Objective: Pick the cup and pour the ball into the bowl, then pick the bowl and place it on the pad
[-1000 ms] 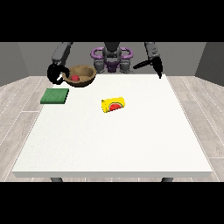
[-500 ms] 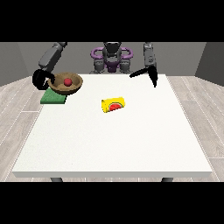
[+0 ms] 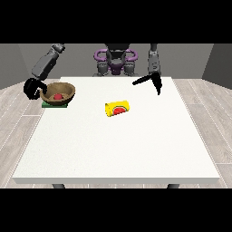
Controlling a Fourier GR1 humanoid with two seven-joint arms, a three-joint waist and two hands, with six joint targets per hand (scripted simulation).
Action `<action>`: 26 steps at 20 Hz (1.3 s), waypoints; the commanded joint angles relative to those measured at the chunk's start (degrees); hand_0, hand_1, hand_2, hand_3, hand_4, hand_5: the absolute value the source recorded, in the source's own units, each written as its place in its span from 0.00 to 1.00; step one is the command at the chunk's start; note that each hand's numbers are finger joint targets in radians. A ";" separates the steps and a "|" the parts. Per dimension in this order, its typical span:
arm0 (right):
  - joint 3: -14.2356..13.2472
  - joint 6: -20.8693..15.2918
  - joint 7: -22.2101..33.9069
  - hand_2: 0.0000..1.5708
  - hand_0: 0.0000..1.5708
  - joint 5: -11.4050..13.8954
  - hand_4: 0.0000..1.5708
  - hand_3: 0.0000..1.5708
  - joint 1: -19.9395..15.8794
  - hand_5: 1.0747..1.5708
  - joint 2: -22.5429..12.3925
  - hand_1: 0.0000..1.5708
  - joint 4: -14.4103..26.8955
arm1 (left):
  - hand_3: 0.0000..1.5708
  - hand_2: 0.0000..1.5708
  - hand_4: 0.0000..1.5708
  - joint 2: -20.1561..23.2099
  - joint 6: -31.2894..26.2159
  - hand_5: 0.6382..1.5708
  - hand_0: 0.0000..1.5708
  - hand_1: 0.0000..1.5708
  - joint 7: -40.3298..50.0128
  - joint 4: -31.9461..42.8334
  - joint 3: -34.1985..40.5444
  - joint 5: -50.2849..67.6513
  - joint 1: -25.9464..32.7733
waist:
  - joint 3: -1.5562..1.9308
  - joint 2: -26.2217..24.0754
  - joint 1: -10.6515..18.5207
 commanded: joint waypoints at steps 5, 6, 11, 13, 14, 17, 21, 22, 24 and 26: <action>-0.34 2.12 -7.72 1.00 1.00 1.72 0.66 0.13 -2.20 1.00 -3.45 1.00 4.37 | 0.00 0.00 0.00 0.97 0.93 0.99 0.00 0.00 2.61 -11.33 -1.40 -1.83 2.85 | -0.01 6.15 -0.69; 0.35 2.98 -4.98 1.00 1.00 2.41 0.66 0.28 -3.02 1.00 -5.40 1.00 5.19 | 0.00 0.00 0.00 1.14 -0.30 0.99 0.00 0.00 8.78 -12.64 -1.33 -1.43 1.13 | -0.01 3.64 -1.64; -2.15 4.70 1.54 1.00 1.00 -1.39 0.50 0.00 -5.82 1.00 -5.48 1.00 7.78 | 0.00 0.00 0.00 -0.43 -0.32 0.99 0.00 0.00 6.79 -11.38 -1.98 -0.61 3.56 | -0.11 0.83 -1.87; -2.74 2.77 3.84 1.00 1.00 -1.72 0.45 0.00 -8.29 1.00 -6.70 1.00 8.98 | 0.00 0.00 0.00 1.14 -2.64 0.99 0.00 0.00 9.37 -14.68 -2.97 -0.82 2.23 | -0.08 0.98 0.06; -1.51 3.61 3.50 1.00 1.00 -0.93 0.47 0.17 -4.43 1.00 -5.39 1.00 8.36 | 0.00 0.00 0.00 -0.34 -2.15 1.00 0.00 0.00 5.08 -10.23 -2.26 0.84 6.22 | -0.15 -1.81 -1.06; 0.30 2.38 0.98 1.00 1.00 0.93 0.47 0.69 -4.96 1.00 -3.52 1.00 7.65 | 0.00 0.00 0.00 1.07 -2.25 0.99 0.00 0.00 8.79 -12.23 -1.34 0.09 3.10 | -0.11 -0.04 -1.26; 2.21 0.67 -2.00 1.00 1.00 3.20 0.44 0.58 -3.48 0.99 -1.82 1.00 7.38 | 0.00 0.00 0.00 1.68 -4.23 1.00 0.00 0.00 10.22 -14.72 -0.94 2.06 3.66 | -0.10 0.14 -0.08; 2.23 -0.03 -1.66 1.00 1.00 2.90 0.44 0.65 -3.22 0.99 -0.61 1.00 7.08 | 0.00 0.00 0.00 1.57 -3.19 1.00 0.00 0.00 6.09 -11.44 -0.40 1.50 4.43 | -0.14 0.08 -0.73; 3.49 0.43 -2.60 1.00 1.00 5.15 0.43 0.77 -3.41 0.97 -4.01 1.00 7.59 | 0.00 0.00 0.00 -0.58 -2.06 0.99 0.00 0.00 10.78 -18.12 -4.17 -0.88 6.39 | -0.06 0.89 -0.07; 2.15 -1.23 0.45 1.00 1.00 4.17 0.37 1.00 -2.61 0.93 -5.16 1.00 10.02 | 0.00 0.00 0.00 -1.09 -1.10 0.99 0.00 0.00 11.32 -18.06 -3.71 -1.01 5.73 | -0.08 1.08 -2.12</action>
